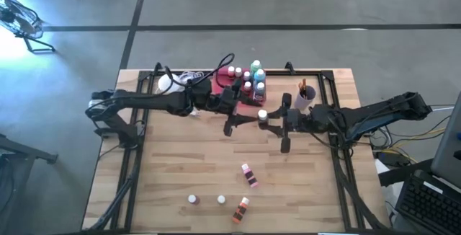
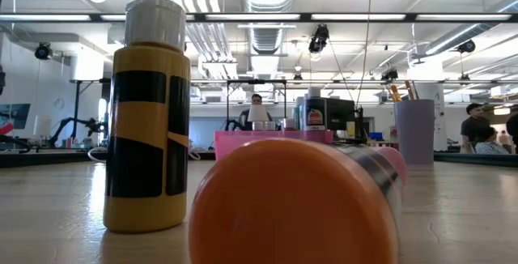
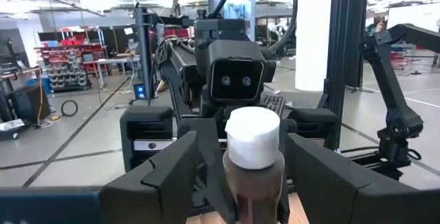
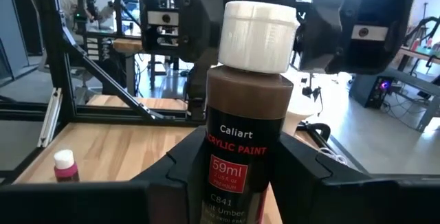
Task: Pick & Place Paint Supplies
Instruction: Put the dark brown black paint bottle into the pink bin
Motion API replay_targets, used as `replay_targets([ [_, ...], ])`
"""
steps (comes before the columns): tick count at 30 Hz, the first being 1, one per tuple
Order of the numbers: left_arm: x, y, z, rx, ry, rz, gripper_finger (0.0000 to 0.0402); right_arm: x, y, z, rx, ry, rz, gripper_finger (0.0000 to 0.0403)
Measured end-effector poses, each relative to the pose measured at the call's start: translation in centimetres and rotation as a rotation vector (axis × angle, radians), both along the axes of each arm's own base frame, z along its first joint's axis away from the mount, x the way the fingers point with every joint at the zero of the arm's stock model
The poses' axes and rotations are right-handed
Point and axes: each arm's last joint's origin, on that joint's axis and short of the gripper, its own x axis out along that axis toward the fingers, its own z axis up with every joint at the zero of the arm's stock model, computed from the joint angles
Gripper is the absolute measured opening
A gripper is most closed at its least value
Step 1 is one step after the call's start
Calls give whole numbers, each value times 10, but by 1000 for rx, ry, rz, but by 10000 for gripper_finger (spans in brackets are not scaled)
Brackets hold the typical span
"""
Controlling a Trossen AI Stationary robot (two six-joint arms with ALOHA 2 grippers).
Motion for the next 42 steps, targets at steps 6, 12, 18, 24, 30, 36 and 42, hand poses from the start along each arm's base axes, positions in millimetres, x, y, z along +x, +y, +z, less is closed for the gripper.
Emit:
replay_targets([
  [6, 14, -2, -3, 6, 12, -46, 222, 0, 0, -1, -2, 10, 0, 114],
  [12, 15, -3, 1, 11, -1, -52, 217, 0, 0, -4, 1, 20, 1, 123],
  [18, 17, -3, 1, 12, -2, -52, 199, 0, 0, -4, 2, 19, 1, 119],
  [24, 21, -2, -3, 22, 32, -50, 187, 0, 0, -5, 7, 21, 1, 118],
  [30, 22, -2, 6, 35, 112, -49, 186, -1, 0, -7, 16, 41, 0, 124],
  [36, 21, -2, 14, 79, 203, -25, 186, -1, 0, -10, 23, 59, -1, 114],
  [42, 20, -1, 18, 86, 236, -21, 185, -1, 0, -10, 24, 60, 1, 125],
])
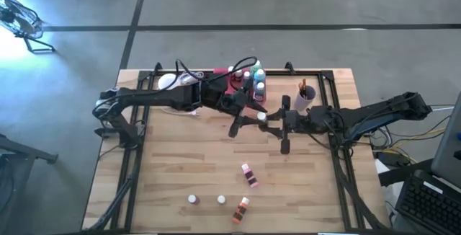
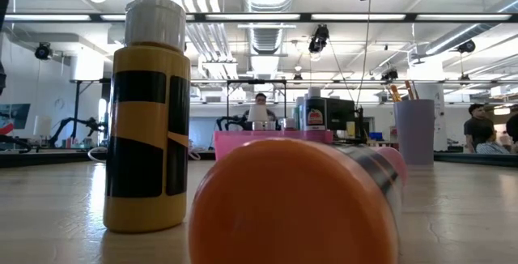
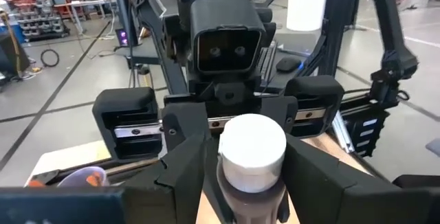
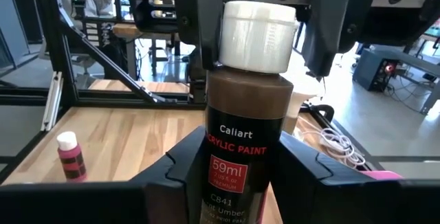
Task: Pick & Place Paint Supplies
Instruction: Put the dark brown black paint bottle into the pink bin
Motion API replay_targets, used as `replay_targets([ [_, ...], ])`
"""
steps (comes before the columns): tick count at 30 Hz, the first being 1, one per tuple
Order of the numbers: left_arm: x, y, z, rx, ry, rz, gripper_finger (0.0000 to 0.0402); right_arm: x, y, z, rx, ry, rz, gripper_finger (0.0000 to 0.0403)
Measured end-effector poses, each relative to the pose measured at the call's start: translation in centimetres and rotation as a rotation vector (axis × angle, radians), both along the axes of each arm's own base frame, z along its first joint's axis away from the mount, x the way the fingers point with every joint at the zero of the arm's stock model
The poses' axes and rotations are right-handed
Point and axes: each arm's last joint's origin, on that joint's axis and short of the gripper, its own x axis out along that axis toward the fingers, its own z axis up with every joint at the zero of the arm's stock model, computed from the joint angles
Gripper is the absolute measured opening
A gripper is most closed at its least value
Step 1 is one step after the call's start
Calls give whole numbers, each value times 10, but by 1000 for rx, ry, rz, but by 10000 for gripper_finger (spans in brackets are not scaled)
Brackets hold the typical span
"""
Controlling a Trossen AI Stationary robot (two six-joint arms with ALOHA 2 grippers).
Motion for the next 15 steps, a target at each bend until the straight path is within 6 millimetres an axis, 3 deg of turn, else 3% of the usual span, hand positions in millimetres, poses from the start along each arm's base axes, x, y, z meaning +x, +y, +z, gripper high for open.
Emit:
replay_targets([
  [15, 0, 1, 1, 33, 11, 43, 173, 0, 0, 0, 0, 2, -4, 123],
])
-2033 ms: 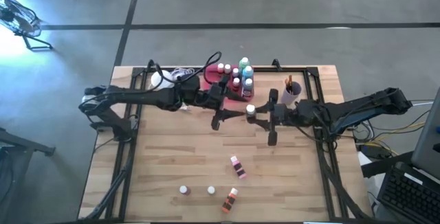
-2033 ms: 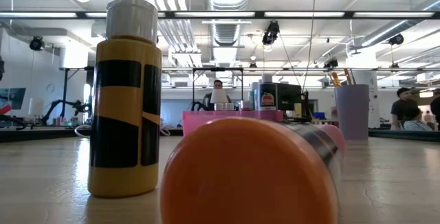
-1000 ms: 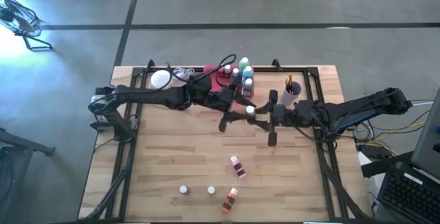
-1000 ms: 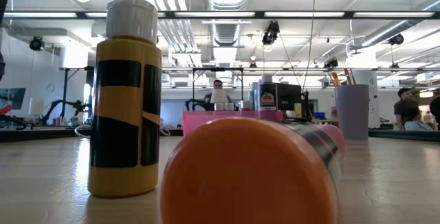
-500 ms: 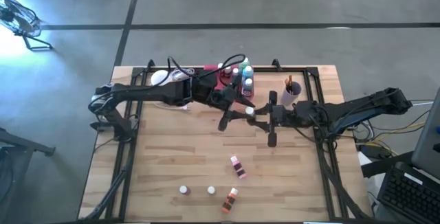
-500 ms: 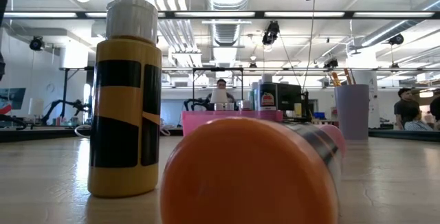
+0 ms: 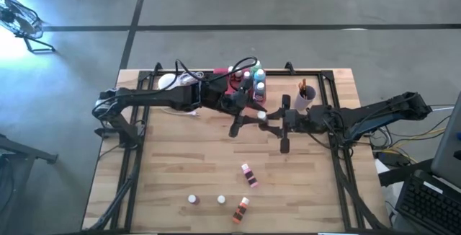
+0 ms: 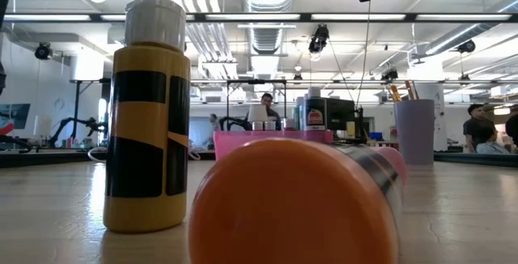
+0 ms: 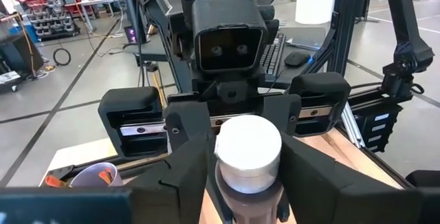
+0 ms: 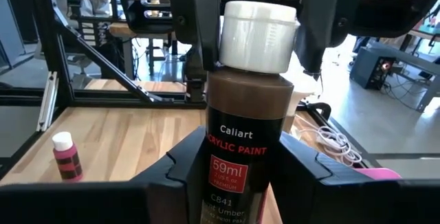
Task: Pick & Place Paint Supplies
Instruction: Put the dark brown black paint bottle into the pink bin
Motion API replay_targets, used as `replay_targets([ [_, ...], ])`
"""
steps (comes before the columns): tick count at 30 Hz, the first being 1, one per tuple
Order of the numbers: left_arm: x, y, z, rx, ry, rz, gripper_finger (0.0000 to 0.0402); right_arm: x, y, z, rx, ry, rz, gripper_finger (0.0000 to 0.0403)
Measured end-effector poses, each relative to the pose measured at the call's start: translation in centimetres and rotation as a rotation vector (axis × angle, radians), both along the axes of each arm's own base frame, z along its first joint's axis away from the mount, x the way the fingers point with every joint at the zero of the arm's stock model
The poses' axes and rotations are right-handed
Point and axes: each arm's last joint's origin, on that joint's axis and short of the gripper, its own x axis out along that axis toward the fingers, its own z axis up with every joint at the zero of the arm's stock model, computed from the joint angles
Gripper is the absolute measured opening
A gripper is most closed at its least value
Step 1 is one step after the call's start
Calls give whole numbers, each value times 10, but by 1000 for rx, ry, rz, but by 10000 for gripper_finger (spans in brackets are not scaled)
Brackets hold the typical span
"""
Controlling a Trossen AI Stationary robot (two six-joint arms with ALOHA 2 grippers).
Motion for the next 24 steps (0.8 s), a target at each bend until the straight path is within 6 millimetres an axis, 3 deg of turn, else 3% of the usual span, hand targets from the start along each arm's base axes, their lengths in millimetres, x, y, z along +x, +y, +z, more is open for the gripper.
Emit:
replay_targets([
  [6, -1, 0, -3, -3, 39, -1, 121, 0, 0, -3, 13, 29, -2, 117],
  [17, -8, 1, -6, 62, 130, 8, 120, -2, 0, -7, 90, 72, -15, 192],
  [24, -26, 8, -2, 206, 243, 227, 120, -6, 0, -20, 151, 204, -29, 225],
])
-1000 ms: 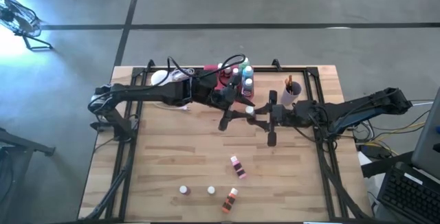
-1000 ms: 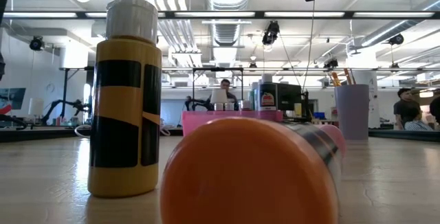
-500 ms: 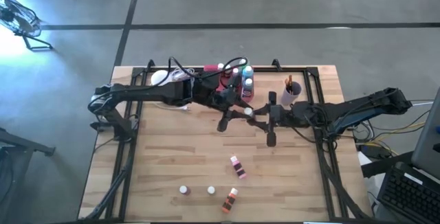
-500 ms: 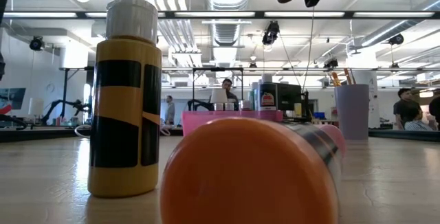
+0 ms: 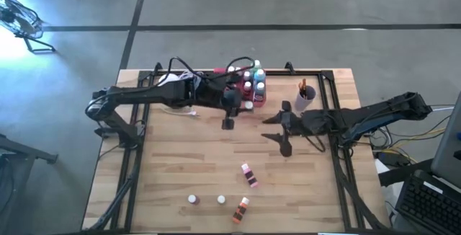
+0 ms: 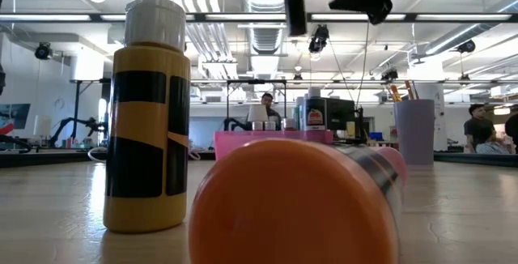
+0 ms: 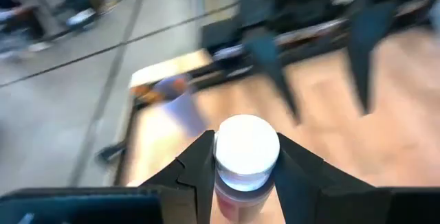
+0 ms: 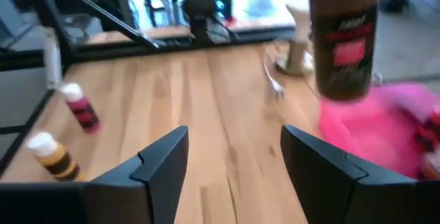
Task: Pick & Place Paint Supplies
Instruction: Put the dark brown black paint bottle into the pink bin
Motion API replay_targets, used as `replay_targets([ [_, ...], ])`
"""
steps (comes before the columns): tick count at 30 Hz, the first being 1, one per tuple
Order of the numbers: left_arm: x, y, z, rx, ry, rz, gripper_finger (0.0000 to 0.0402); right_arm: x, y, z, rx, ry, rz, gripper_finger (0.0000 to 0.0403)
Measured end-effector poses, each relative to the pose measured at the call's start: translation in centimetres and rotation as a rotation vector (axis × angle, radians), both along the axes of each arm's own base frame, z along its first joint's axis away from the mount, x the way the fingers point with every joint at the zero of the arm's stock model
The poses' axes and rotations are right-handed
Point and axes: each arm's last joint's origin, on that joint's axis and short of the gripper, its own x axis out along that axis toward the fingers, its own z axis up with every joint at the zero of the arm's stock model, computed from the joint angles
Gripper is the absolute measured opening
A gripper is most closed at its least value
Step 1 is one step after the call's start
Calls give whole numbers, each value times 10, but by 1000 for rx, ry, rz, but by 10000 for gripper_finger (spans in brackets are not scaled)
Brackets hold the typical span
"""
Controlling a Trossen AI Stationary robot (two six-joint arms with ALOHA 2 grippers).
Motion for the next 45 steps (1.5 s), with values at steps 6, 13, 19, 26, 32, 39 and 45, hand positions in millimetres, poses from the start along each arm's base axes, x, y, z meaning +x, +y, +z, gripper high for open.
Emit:
replay_targets([
  [6, -1, 18, -32, 58, 67, 173, 120, -5, -5, -17, 10, 78, -168, 237],
  [13, -6, 61, -67, 4, -49, 334, 120, -11, -12, -32, -36, 82, -392, 247],
  [19, -17, 87, -90, -22, -152, 406, 120, -14, -16, -32, -93, 62, -525, 253],
  [26, -22, 90, -112, 23, -154, 364, 120, -15, -18, -32, -136, 50, -606, 245],
  [32, -13, 94, -133, 45, -149, 341, 120, -16, -19, -31, -154, 41, -646, 226],
  [39, 0, 99, -155, 49, -149, 338, 120, -16, -19, -31, -172, 44, -659, 221],
  [45, 10, 102, -172, 25, -119, 320, 120, -16, -20, -31, -178, 48, -658, 236],
])
